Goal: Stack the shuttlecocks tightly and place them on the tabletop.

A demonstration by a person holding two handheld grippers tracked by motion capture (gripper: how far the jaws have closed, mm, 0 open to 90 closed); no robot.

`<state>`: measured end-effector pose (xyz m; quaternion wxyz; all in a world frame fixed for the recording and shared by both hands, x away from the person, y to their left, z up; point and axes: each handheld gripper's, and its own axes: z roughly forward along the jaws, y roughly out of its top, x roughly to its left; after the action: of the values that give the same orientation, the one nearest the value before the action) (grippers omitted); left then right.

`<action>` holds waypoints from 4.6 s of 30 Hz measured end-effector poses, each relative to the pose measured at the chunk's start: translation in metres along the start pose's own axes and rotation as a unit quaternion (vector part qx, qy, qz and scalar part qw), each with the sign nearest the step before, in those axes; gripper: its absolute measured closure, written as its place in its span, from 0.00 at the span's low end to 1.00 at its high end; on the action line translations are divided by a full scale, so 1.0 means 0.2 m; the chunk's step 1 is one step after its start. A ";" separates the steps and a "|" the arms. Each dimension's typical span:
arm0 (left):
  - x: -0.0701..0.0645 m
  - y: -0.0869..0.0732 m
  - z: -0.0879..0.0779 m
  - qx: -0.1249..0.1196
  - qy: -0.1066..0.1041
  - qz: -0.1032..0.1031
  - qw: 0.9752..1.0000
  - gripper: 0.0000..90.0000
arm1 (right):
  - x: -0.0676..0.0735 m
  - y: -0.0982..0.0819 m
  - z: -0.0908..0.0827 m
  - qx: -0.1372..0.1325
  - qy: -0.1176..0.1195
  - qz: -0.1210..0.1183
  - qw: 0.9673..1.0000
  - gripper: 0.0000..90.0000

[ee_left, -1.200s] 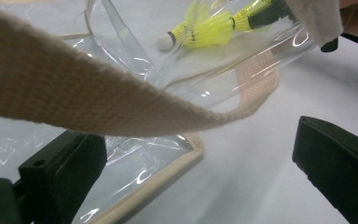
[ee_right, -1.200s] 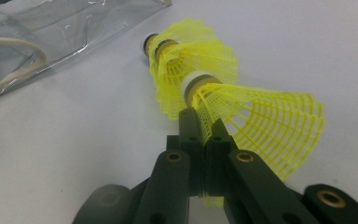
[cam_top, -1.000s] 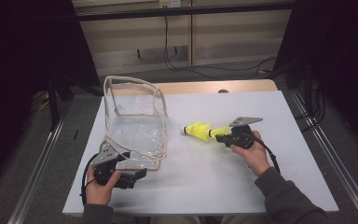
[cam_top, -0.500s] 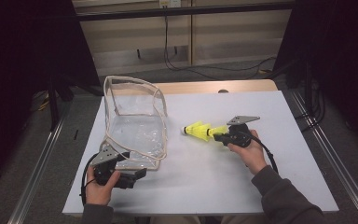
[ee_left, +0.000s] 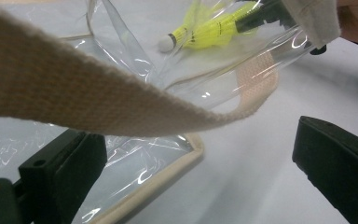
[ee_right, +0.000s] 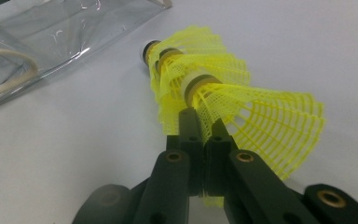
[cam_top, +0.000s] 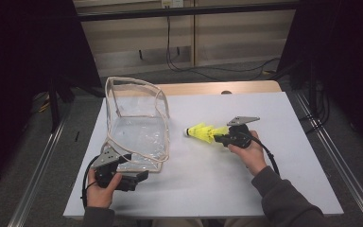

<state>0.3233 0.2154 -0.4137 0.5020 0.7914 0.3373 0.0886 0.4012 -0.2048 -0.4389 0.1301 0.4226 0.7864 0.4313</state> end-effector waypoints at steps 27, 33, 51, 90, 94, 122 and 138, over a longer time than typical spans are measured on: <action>0.00 0.00 0.00 0.001 -0.001 0.000 1.000 0.03 | 0.01 0.01 0.05 -0.002 0.004 0.007 1.000 0.99; 0.00 0.00 0.00 0.000 -0.001 0.000 1.000 0.03 | 0.01 0.01 0.05 -0.004 0.005 0.008 1.000 0.99; 0.00 0.00 0.00 0.001 -0.001 -0.001 1.000 0.03 | 0.03 0.02 0.08 -0.005 0.005 0.006 1.000 0.99; 0.00 0.00 0.01 0.005 -0.001 0.000 1.000 0.03 | 0.08 -0.03 0.05 0.014 0.009 -0.009 1.000 0.82; 0.00 0.00 0.01 0.004 -0.001 0.000 1.000 0.03 | 0.08 -0.05 0.03 0.014 0.010 -0.006 1.000 0.86; 0.00 0.00 0.01 0.004 -0.001 0.000 1.000 0.03 | 0.13 -0.05 0.06 -0.002 0.002 -0.009 1.000 0.75; 0.00 0.00 0.01 0.006 -0.002 0.002 1.000 0.03 | 0.15 -0.02 0.12 -0.011 -0.015 -0.002 1.000 0.55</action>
<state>0.3243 0.2136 -0.4154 0.4983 0.7949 0.3353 0.0857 0.3942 -0.1693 -0.4509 0.1472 0.4260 0.7803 0.4335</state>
